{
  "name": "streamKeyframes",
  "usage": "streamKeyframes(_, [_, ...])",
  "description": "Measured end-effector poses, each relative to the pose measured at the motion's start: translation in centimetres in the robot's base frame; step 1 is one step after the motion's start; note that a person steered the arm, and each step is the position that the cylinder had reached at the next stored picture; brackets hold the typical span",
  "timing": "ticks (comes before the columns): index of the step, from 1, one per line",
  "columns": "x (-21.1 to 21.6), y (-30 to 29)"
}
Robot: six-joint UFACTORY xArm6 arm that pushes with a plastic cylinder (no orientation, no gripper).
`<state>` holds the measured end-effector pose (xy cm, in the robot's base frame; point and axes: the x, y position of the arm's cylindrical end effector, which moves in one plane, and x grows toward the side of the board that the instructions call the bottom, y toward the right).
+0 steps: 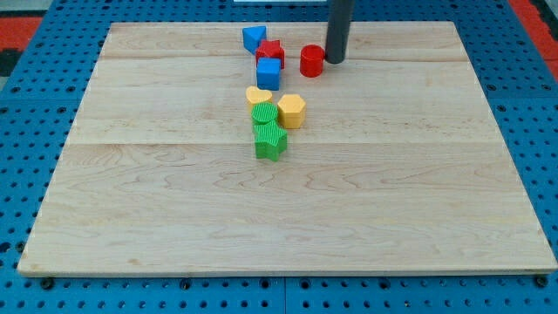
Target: Slide the blue triangle to the left side of the red star
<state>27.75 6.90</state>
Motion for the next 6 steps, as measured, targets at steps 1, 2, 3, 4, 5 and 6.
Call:
streamKeyframes(1, [0.0, -1.18])
streamKeyframes(2, [-0.5, -0.71])
streamKeyframes(3, [-0.56, -0.71])
streamKeyframes(4, [-0.56, -0.71])
streamKeyframes(5, [-0.56, -0.7])
streamKeyframes(6, [-0.56, -0.67])
